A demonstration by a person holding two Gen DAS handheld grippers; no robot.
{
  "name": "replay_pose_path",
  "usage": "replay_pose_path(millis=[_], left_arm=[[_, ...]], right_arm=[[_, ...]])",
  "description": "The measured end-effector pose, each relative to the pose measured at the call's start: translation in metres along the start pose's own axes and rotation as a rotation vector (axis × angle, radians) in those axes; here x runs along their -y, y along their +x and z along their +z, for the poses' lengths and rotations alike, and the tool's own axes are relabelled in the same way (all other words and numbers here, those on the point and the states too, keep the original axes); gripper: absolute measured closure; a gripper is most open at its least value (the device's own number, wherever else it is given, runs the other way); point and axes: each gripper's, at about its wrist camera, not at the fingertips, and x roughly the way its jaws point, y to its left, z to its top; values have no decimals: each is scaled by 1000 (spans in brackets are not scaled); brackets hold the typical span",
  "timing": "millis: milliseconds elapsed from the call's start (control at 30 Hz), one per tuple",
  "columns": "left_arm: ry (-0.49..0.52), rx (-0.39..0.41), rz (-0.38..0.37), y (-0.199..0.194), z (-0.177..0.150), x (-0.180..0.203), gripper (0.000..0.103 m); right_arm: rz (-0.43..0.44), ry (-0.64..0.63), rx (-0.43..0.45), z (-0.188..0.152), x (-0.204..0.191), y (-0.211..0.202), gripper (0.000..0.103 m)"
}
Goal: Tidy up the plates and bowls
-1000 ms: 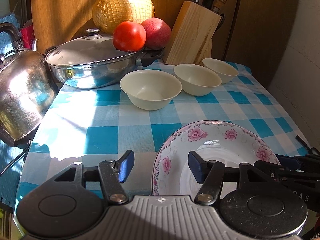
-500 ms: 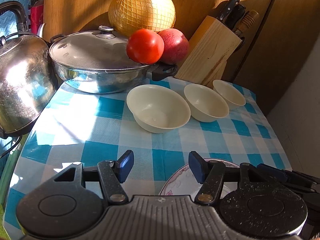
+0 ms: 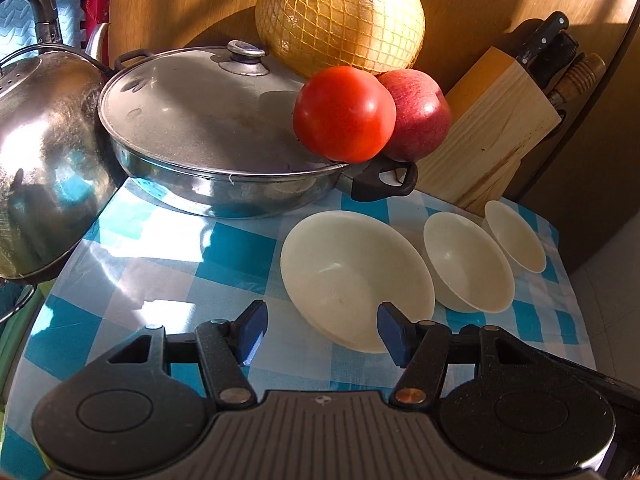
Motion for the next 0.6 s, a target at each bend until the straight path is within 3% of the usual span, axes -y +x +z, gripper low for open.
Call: replay_pose_path(millis=[133,433,600], left_arm=[[21,-23,19,18,5,4,49],[56,-65,55,45,11,1,56],[80,-103,39,54,7,5,70]], right_arm=[[37,18,-20,9,-5,18,54],[76,88,-103,15,-5,56,66],[89,82,-135,11,-8,62,86]])
